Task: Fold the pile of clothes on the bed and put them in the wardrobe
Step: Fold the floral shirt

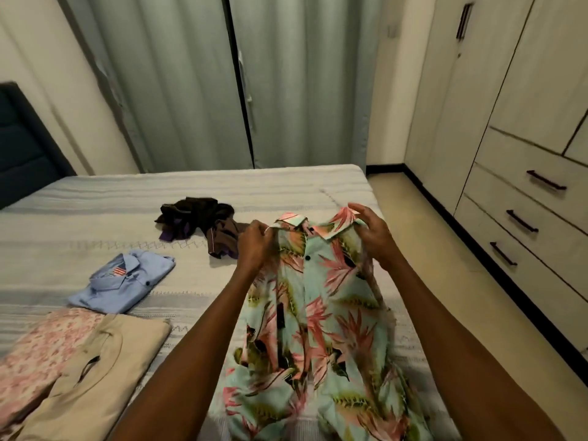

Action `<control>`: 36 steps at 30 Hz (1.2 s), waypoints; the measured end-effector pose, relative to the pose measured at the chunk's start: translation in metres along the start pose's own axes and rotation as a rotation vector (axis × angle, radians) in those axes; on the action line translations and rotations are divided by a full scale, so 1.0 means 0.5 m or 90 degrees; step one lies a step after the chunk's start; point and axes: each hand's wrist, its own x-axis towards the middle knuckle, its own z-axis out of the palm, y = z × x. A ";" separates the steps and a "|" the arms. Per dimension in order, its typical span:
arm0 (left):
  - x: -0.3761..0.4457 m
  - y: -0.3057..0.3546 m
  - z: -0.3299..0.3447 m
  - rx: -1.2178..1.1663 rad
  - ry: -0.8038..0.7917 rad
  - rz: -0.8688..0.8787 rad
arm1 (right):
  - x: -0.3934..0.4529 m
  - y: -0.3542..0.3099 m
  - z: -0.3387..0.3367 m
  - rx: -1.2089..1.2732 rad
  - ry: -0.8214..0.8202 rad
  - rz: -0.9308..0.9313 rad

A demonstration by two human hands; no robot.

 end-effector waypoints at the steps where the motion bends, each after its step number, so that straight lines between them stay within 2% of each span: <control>1: 0.006 0.016 -0.022 -0.002 0.003 0.014 | 0.008 -0.024 -0.015 -0.015 0.008 0.000; 3: 0.003 0.049 -0.071 -0.012 -0.008 0.044 | 0.012 -0.073 -0.037 -0.112 0.060 -0.011; 7: -0.003 0.131 -0.160 -0.039 -0.027 0.138 | 0.016 -0.181 -0.078 -0.468 0.218 -0.054; 10: -0.008 0.189 -0.212 -0.038 0.010 0.171 | 0.018 -0.267 -0.106 -0.564 0.278 -0.079; 13: -0.013 0.228 -0.251 -0.027 0.045 0.213 | 0.028 -0.338 -0.132 -0.555 0.287 -0.061; 16: -0.019 0.269 -0.285 -0.010 0.125 0.267 | 0.030 -0.409 -0.143 -0.469 0.342 -0.093; 22: -0.061 0.358 -0.357 -0.113 0.373 0.352 | 0.003 -0.528 -0.138 -0.229 0.464 -0.243; 26: -0.087 0.411 -0.388 -0.220 0.507 0.350 | -0.022 -0.580 -0.114 -0.119 0.482 -0.378; 32: -0.156 0.497 -0.440 -0.411 0.646 0.415 | -0.095 -0.667 -0.089 -0.199 0.580 -0.514; 34: -0.177 0.510 -0.448 -0.401 0.697 0.477 | -0.118 -0.684 -0.088 -0.286 0.624 -0.532; 36: -0.191 0.520 -0.459 -0.348 0.728 0.494 | -0.132 -0.695 -0.095 -0.335 0.660 -0.500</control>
